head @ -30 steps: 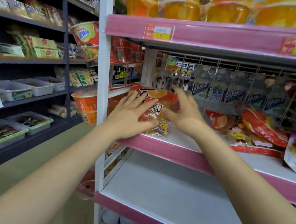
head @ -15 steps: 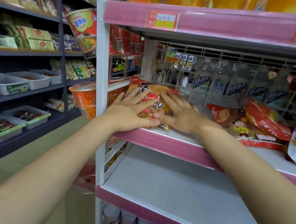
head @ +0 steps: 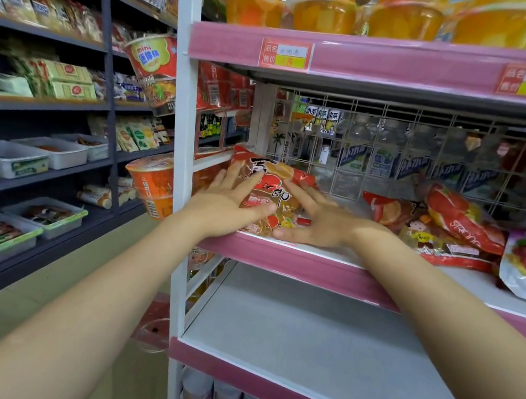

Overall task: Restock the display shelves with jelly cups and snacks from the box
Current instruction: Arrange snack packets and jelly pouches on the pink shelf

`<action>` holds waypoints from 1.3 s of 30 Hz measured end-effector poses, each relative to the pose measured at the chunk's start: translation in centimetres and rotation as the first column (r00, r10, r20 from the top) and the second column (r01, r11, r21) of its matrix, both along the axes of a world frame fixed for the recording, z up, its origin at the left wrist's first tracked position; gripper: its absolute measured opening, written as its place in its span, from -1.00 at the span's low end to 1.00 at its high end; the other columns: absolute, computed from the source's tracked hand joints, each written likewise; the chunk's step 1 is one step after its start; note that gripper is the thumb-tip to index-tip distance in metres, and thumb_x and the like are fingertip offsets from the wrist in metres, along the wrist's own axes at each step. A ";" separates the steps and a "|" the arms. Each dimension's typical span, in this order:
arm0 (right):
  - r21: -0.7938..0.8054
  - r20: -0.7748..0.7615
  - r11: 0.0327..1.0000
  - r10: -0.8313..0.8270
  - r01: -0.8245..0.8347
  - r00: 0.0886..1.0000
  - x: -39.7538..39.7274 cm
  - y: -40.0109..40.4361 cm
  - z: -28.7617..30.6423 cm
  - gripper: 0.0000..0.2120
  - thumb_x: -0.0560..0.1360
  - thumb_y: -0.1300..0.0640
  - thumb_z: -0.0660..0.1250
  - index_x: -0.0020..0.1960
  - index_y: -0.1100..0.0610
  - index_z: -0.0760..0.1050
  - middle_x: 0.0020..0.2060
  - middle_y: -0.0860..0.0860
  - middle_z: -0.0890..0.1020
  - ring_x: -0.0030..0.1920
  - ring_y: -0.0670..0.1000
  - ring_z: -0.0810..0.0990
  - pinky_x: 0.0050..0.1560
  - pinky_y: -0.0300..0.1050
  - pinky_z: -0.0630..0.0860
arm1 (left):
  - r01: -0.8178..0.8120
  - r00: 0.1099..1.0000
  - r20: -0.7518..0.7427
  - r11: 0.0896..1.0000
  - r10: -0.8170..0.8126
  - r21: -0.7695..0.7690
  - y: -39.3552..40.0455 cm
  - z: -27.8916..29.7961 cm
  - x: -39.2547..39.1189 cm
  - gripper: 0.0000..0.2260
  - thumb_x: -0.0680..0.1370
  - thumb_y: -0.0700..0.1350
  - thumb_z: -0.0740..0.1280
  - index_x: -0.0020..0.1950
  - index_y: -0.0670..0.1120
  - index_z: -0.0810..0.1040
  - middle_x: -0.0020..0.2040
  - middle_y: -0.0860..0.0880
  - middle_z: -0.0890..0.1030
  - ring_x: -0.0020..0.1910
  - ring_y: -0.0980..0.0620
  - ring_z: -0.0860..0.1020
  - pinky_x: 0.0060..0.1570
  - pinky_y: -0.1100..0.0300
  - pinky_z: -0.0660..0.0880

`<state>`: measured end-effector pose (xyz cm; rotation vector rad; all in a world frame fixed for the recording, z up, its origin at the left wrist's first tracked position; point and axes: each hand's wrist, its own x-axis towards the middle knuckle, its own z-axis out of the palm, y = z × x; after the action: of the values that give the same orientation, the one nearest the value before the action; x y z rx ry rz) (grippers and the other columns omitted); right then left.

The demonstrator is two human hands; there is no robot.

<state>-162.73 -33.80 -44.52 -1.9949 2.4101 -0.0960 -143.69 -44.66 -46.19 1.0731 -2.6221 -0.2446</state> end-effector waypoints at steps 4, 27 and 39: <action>0.016 -0.058 1.000 0.004 -0.003 0.998 -0.3 -0.1 -0.1 0.00 0.31 -0.61 0.10 0.51 -0.34 -0.40 0.59 -0.12 -0.26 0.60 0.10 -0.20 0.52 0.34 -0.12 | 0.075 0.997 0.004 0.997 -0.075 0.003 0.3 0.0 0.5 -0.29 0.46 0.53 0.02 0.54 0.42 -0.18 0.61 0.18 -0.26 0.62 0.01 -0.10 0.52 -0.13 0.05; -0.041 0.053 0.996 0.084 -0.082 0.995 1.0 -2.7 0.6 -0.05 0.31 -0.59 -0.03 0.57 -0.28 -0.29 0.58 -0.14 -0.30 0.60 0.05 -0.21 0.55 0.28 -0.10 | 0.012 0.997 -0.072 1.000 -0.012 -0.008 -0.4 -0.7 -0.2 -0.54 0.69 0.21 -0.11 0.58 0.33 -0.15 0.61 0.20 -0.25 0.59 0.12 -0.23 0.52 -0.15 -0.09; -0.325 0.086 0.932 -0.138 0.158 0.987 -5.7 9.0 1.1 -0.15 0.44 -0.38 0.31 0.58 -0.27 -0.05 0.60 0.03 0.06 0.58 0.12 0.05 0.55 0.12 0.10 | 0.096 0.933 -0.292 0.928 -0.210 -0.360 6.2 0.3 -4.6 -0.58 0.65 0.15 0.12 0.46 0.06 0.43 0.45 -0.03 0.46 0.43 -0.09 0.36 0.42 -0.05 0.26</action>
<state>-168.42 -24.84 -43.39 -1.8817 2.6469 -0.5938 -148.30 -38.47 -45.92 0.6458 -2.3351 0.0048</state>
